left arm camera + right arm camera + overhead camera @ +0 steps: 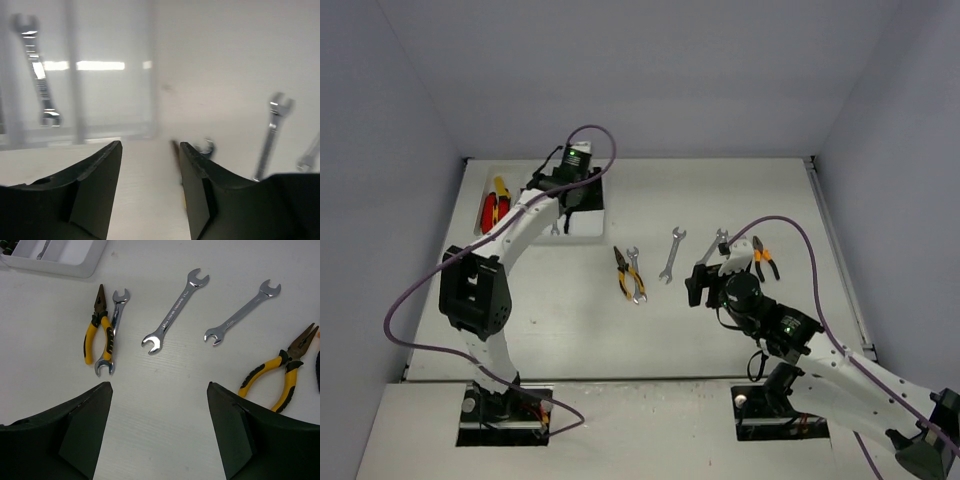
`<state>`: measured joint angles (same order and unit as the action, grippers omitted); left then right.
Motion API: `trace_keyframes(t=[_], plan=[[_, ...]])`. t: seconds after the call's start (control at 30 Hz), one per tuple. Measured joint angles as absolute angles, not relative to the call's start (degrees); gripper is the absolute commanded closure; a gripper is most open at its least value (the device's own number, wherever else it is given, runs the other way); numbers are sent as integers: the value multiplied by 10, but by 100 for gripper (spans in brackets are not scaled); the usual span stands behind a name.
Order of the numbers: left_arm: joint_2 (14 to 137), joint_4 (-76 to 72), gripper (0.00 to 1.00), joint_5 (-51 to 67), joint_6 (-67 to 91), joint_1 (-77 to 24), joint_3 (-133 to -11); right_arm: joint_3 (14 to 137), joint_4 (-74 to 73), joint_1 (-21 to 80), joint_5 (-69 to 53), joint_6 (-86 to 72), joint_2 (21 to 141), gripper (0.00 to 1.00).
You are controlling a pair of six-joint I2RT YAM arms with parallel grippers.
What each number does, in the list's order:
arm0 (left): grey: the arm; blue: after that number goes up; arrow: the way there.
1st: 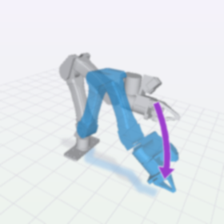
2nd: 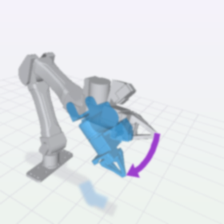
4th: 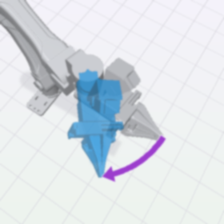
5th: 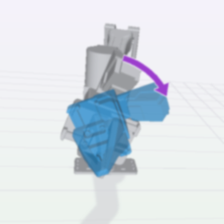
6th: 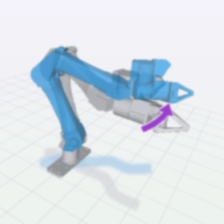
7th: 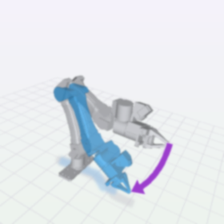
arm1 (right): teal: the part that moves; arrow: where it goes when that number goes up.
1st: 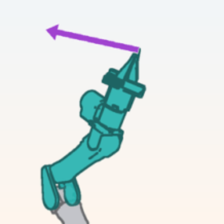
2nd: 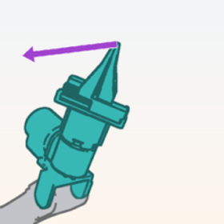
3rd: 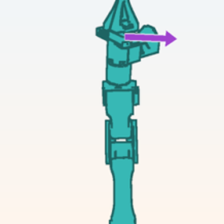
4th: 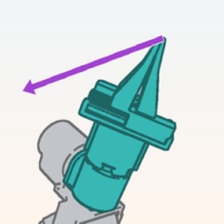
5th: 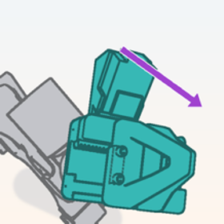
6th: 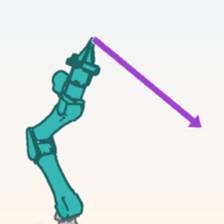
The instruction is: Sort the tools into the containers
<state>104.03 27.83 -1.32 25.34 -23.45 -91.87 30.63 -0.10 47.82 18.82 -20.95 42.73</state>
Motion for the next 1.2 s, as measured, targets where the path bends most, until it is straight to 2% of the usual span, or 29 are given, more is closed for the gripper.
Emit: trace_keyframes(t=[0.17, 0.27, 0.53, 1.2], plan=[[1020, 218, 53, 9, 331, -360, -838, 306, -7, 477, 190, -210, 406, 26], [1042, 205, 53, 15, 364, -391, -815, 306, -8, 477, 190, -211, 394, 26], [1110, 175, 53, 19, 412, -397, -803, 306, -19, 477, 190, -214, 372, 26], [1093, 173, 53, 7, 436, -402, -730, 306, -39, 477, 193, -222, 366, 26]])
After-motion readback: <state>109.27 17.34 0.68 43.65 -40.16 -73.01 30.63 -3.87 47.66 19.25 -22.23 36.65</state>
